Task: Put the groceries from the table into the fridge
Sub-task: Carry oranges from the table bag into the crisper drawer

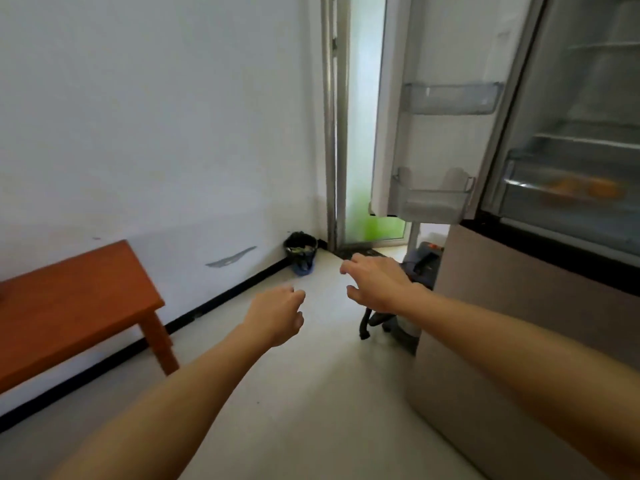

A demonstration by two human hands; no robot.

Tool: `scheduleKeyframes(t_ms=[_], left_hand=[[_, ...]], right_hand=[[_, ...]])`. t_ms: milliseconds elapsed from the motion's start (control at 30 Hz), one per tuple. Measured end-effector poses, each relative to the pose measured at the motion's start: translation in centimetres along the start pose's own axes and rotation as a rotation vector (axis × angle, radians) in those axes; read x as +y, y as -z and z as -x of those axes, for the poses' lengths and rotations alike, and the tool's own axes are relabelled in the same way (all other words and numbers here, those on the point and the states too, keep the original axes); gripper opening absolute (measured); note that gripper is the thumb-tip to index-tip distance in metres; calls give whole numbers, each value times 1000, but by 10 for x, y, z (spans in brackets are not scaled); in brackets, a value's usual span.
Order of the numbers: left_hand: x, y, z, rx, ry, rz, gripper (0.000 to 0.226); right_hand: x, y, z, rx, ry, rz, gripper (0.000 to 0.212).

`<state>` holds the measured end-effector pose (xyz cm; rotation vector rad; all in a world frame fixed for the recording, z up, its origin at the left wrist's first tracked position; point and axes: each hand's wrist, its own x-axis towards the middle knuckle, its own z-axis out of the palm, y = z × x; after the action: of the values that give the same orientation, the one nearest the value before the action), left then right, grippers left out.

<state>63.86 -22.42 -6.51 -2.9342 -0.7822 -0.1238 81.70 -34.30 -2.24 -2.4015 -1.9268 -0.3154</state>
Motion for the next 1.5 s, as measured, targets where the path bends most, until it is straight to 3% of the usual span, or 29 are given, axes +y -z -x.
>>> scheduleKeyframes(t_ms=[267,400,500,667,1267,1500], left_hand=[[-189,-14,174,-63,293,1,16],[-286,-12,261,-112,482,-32,21],[-345,-14,316,-134,624,-23,22],[-421,-25,378,-146,817,17,23],[-691,-52,507,-133,1201,75,23],[-800,-74,568,-140,1220,73,21]], right_hand=[[-243,-34,-82,-48,279,-76,35],[-369,-44,-114,-46,406,-135,35],[-444,-43,-136,-42,516,-167,24],[-538,-44,-184,-69,657,-183,22],[-870,-72,-390,-167,1030,-181,31],[-989,-85,-424,-162,1082,-186,31]])
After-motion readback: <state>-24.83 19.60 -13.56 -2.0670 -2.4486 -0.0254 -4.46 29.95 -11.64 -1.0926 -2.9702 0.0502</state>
